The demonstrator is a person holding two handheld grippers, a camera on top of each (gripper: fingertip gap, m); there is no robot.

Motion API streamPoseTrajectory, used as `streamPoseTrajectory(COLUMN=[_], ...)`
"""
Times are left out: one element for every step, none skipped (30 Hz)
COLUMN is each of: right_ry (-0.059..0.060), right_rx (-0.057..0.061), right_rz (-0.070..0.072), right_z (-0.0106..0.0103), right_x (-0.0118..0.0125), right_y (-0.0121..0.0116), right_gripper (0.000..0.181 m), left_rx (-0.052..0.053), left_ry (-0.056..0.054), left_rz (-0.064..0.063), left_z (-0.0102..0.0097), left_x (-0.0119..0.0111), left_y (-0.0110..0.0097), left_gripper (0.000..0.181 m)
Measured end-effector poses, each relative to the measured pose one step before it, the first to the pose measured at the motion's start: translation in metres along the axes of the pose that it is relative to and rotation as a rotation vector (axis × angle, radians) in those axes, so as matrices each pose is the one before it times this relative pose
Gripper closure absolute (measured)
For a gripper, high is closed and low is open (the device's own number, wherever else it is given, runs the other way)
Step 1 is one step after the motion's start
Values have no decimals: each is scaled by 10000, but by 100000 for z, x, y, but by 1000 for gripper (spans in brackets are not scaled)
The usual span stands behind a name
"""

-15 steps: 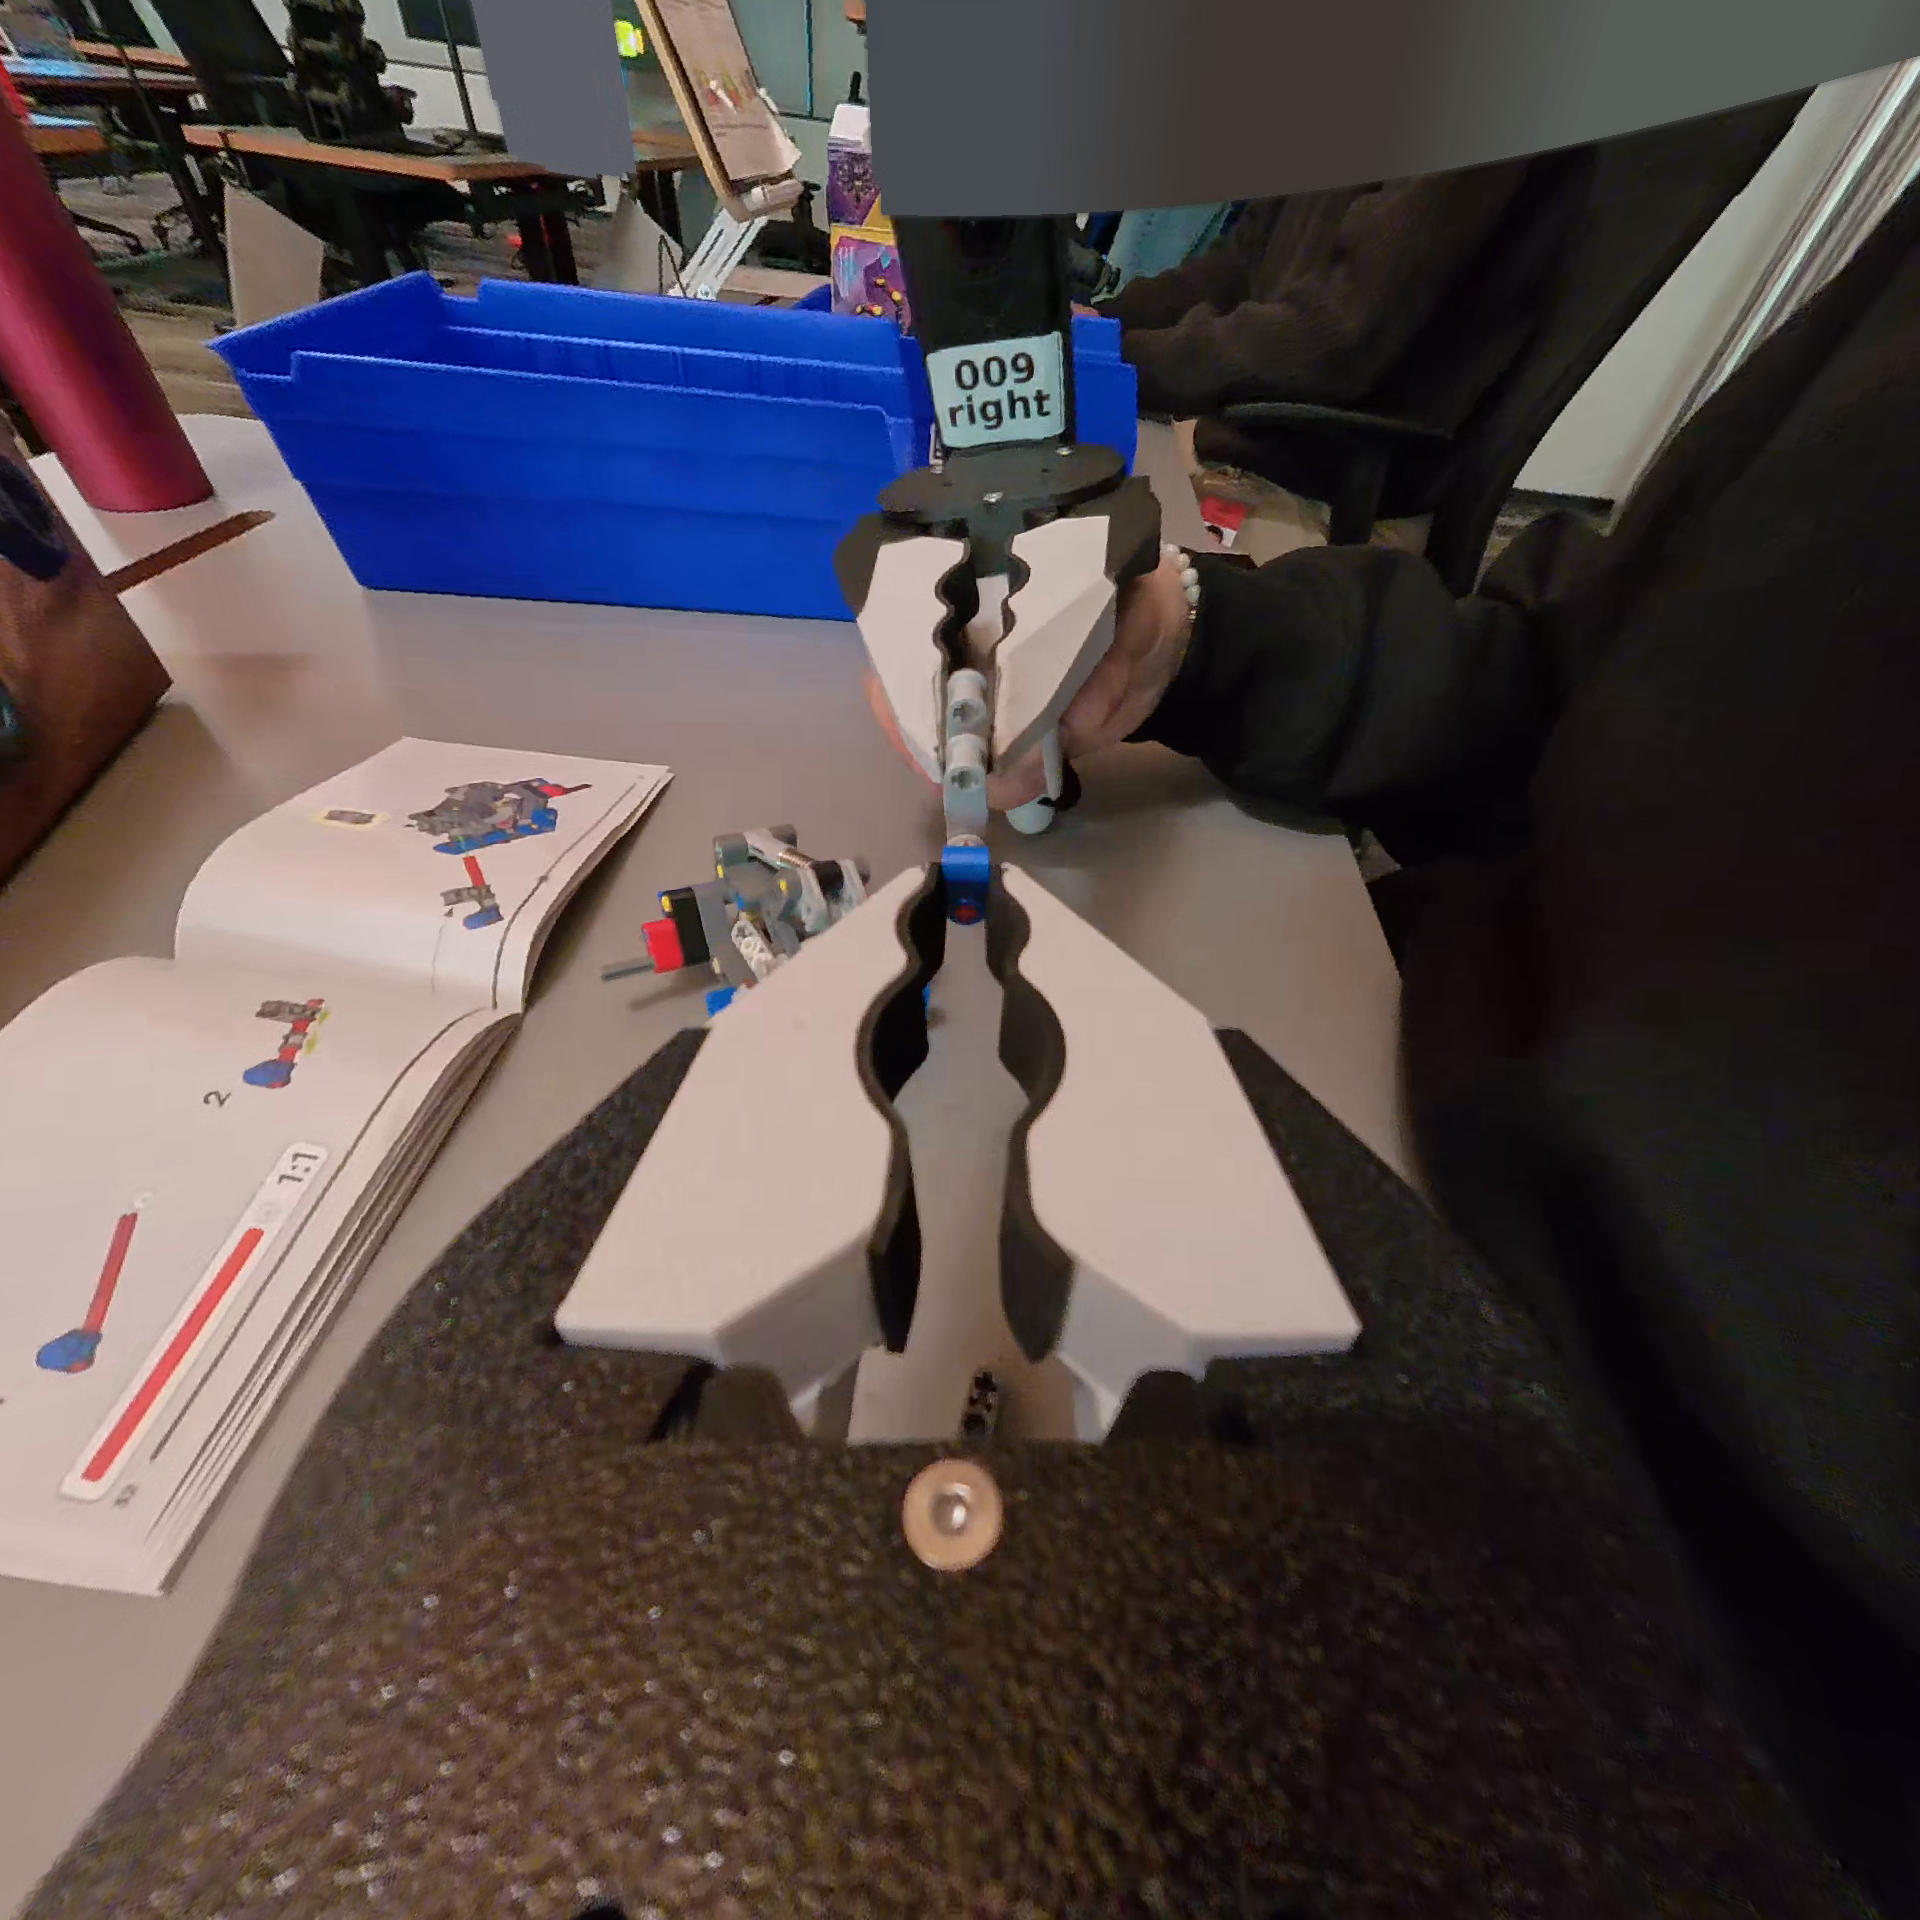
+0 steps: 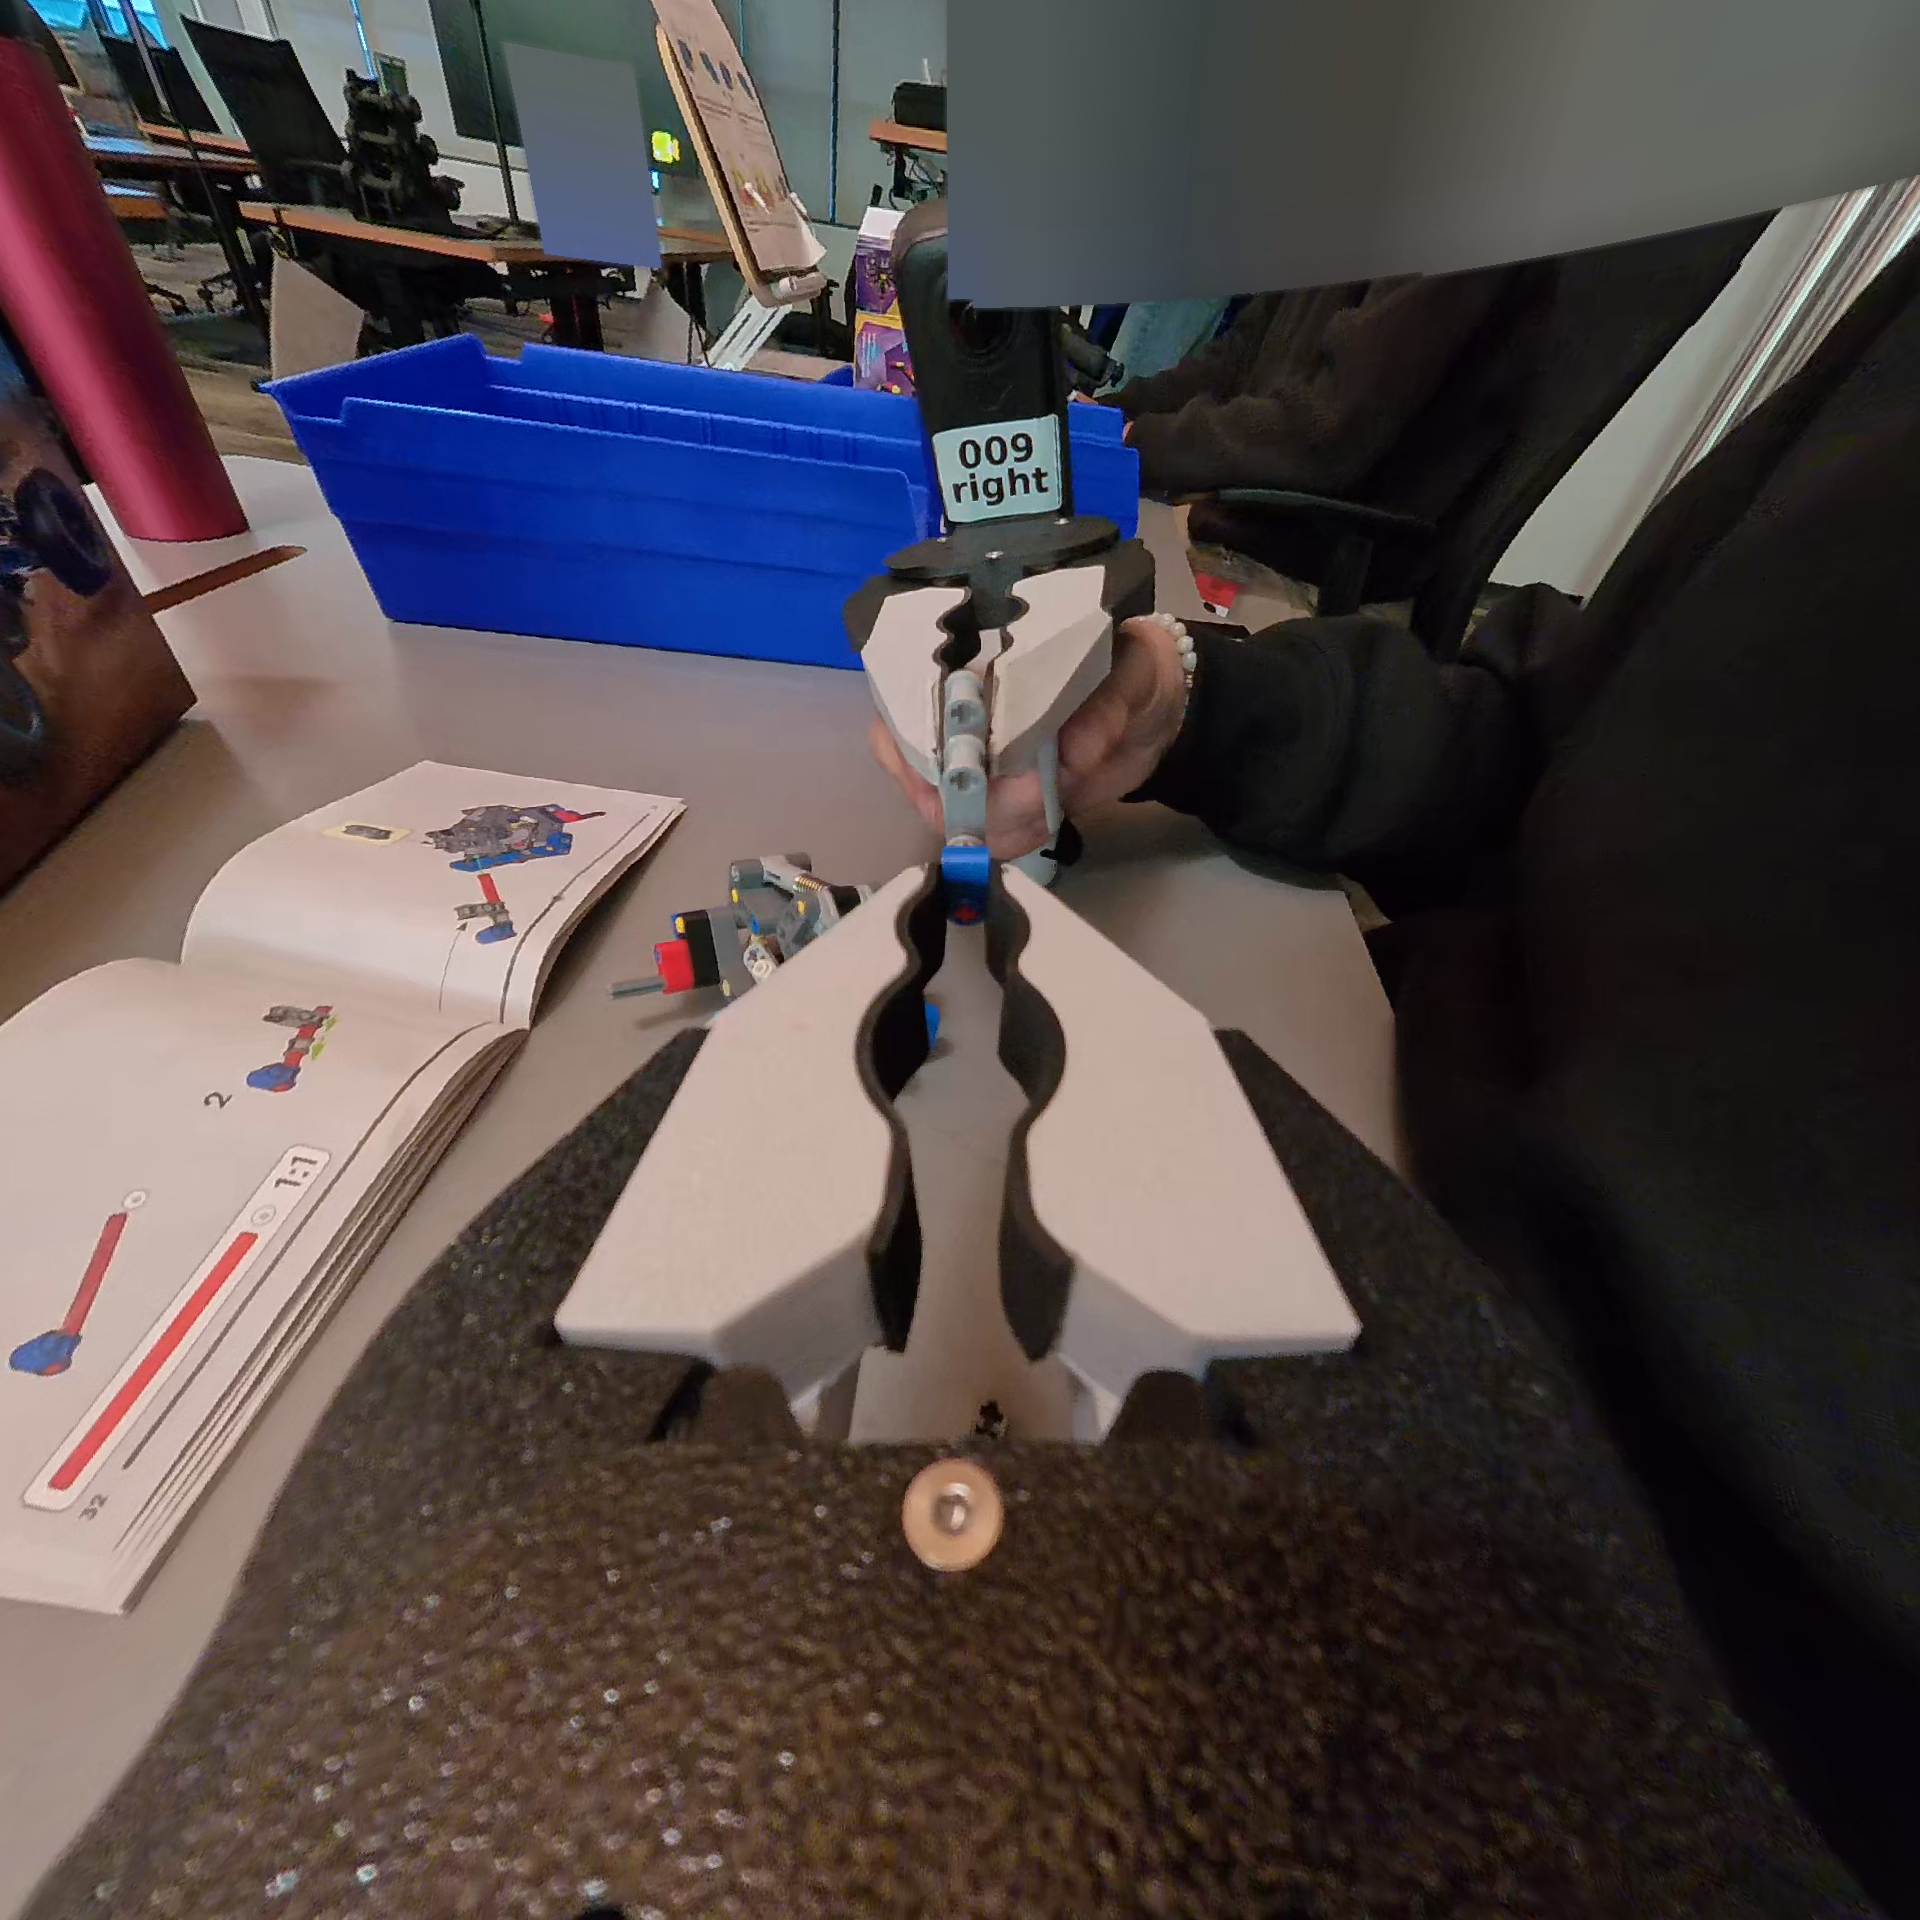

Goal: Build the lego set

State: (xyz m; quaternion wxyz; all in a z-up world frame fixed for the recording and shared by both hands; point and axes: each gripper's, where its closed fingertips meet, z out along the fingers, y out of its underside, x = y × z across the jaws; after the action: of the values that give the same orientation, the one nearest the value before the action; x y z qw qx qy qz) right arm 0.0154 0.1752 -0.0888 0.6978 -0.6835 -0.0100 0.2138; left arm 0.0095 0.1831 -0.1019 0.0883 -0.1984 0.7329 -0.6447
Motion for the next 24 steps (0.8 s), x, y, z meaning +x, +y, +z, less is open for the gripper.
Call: streamPoseTrajectory(right_ry=[-16, 13, -37, -29, 35, -12, -70, -12, -3, 2, 22, -31, -84, 0, 46, -36, -35, 38, 1, -31, 1, 6, -25, -4], right_rx=[-4, 42, 60, 33, 31, 34, 61, 72, 27, 12, 23, 53, 49, 54, 2, 42, 58, 13, -12, 18, 18, -17, -14, 8], right_rz=[14, 3, 38, 53, 37, 23, 79, 102, 32, -8, 25, 51, 52, 41, 9, -9, 25, 0, -13, -5, 6, 8, 16, 2], right_z=[19, 28, 30, 37, 46, 26, 19, 38, 36, 33, 49, 55, 35, 22, 28, 31, 18, 9, 21, 2, 8, 4, 22, 13], right_x=[-2, 19, -42, -23, 78, -6, -54, 42, 16, -2, 42, -8, -95, 16, 72, -50, -34, 53, -12, -40, 10, 19, -16, 0], right_y=[9, -49, -63, -30, -37, -35, -65, -70, -29, -10, -17, -53, -36, -61, 7, -46, -64, -18, 19, -16, -20, 20, 13, -1], right_gripper=[176, 176, 176, 176, 176, 176, 176, 176, 176, 176, 176, 176, 176, 176, 176, 177, 176, 176, 176, 176, 176, 176, 176, 176], left_rx=[41, 58, 39, 28, 24, 54, 54, 33, 33, 24, 32, 55, 58, 19, 29, 51, 15, -2, 17, 3, -8, -5, 5, -4], left_ry=[-8, 8, 30, -33, -39, 25, -6, -22, 1, -23, -17, 53, 27, -47, -15, 20, -19, -22, 19, 6, -17, 6, 8, -20], left_rz=[-11, -13, -30, 3, 30, -20, -32, -3, -1, 17, 2, -40, -42, 4, 16, -14, 4, 23, 5, -9, 9, 3, -5, 10], left_z=[-19, -29, -33, -19, -21, -24, -14, -15, -33, -31, -31, -25, -4, -10, 5, 3, 16, 4, -6, 1, 3, -13, -15, 2], left_x=[-16, 9, 25, -56, -39, 42, -13, -38, -15, -34, -28, 50, 22, -63, 3, 35, -17, -33, 39, 16, -25, 3, 7, -22], left_y=[-41, -62, -51, -25, -23, -69, -52, -22, -22, -27, -39, -67, -62, 7, -23, -78, -9, 4, -30, -13, 11, 7, -7, 7], left_gripper=[177, 177, 177, 177, 177, 177, 177, 177, 177, 177, 177, 177, 177, 177, 177, 177, 177, 177, 177, 177, 177, 177, 177, 177])
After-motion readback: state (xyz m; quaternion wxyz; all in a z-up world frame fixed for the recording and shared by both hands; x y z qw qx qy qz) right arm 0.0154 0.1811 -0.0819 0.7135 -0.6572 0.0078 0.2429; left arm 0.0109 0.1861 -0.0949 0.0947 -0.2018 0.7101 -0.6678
